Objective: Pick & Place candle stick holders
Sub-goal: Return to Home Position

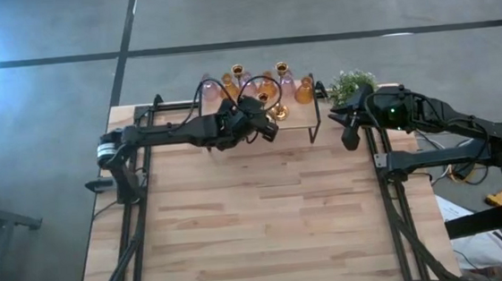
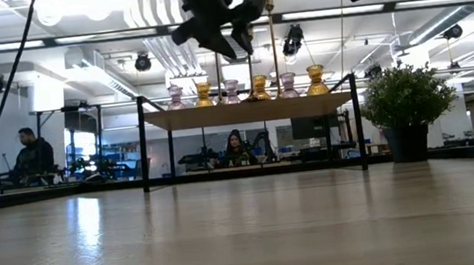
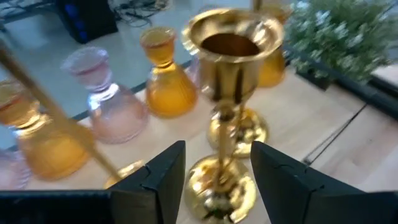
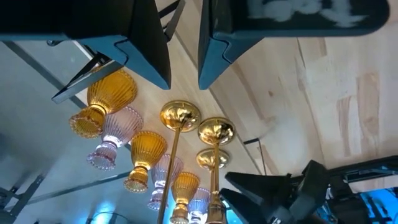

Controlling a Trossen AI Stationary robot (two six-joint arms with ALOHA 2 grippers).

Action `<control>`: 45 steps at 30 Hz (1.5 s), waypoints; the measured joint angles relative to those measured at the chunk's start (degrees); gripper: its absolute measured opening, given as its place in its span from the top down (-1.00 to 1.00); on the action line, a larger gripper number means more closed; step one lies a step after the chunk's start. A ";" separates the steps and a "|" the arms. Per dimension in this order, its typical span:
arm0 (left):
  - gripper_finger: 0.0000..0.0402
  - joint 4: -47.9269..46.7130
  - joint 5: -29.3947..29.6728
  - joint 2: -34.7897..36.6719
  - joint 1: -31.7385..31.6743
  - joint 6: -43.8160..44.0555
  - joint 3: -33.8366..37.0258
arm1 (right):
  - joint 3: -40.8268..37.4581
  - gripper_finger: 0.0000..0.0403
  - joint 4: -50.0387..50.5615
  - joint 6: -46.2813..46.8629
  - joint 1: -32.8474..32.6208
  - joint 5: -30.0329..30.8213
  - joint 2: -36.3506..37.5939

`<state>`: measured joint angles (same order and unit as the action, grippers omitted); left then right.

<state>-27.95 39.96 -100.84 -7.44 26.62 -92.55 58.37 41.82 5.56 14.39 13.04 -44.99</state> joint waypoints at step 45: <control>0.99 50.21 -50.95 57.13 5.86 -32.20 73.04 | -29.24 0.96 -31.07 -11.81 0.03 -25.37 19.66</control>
<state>22.27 -10.99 -43.71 -1.59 -5.58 -19.51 29.13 10.75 -6.25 14.42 -12.33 -25.32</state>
